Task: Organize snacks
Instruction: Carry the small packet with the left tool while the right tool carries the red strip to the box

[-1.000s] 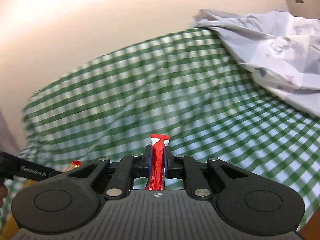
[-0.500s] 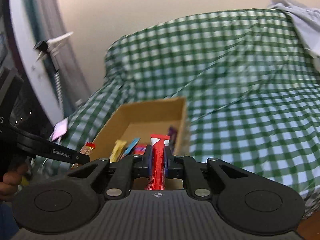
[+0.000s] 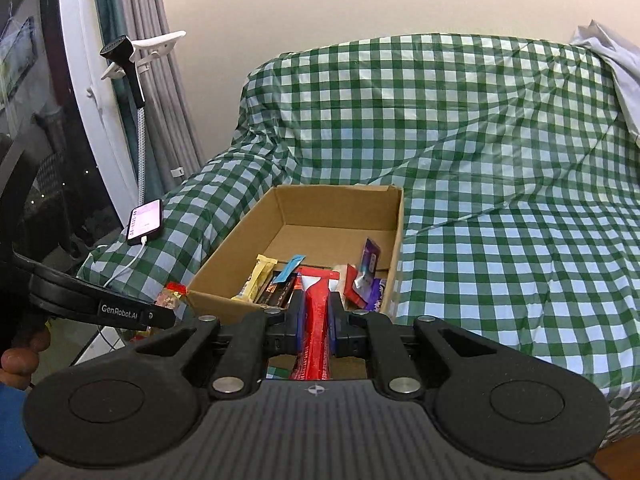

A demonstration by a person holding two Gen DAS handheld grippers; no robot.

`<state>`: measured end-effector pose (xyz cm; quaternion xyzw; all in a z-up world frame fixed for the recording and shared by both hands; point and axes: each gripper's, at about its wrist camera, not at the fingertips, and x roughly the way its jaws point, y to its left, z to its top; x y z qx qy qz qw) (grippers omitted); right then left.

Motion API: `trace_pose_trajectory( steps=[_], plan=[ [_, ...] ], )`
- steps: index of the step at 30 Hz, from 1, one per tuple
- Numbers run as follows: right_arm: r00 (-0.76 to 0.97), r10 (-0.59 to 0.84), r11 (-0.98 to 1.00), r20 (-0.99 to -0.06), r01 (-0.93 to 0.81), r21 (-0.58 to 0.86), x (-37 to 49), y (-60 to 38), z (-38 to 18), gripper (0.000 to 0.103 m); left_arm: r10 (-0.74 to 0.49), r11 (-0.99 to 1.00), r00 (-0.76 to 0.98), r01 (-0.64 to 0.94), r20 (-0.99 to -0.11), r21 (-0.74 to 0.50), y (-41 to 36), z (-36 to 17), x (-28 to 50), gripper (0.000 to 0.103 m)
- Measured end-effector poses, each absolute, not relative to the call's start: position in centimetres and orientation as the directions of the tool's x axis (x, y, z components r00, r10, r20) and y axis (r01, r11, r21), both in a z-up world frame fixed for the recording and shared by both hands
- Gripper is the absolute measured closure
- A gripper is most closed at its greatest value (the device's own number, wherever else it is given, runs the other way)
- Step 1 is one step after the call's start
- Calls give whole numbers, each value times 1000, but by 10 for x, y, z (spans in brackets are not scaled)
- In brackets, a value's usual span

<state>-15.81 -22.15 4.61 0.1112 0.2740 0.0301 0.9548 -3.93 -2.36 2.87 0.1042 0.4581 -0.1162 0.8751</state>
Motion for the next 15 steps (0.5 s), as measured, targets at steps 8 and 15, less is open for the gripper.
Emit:
trace_pose_trajectory(
  steps=[8,15],
  plan=[
    [840,118,976,-529,-1,216,-158,-221,46,91,-116,952,545,300,-830,65,-26,24,-38,85],
    [831,124,977,-542,-6,214,-153,-223,43,91,-115,952,537,299,-836,62,-28,21,-35,85]
  ],
)
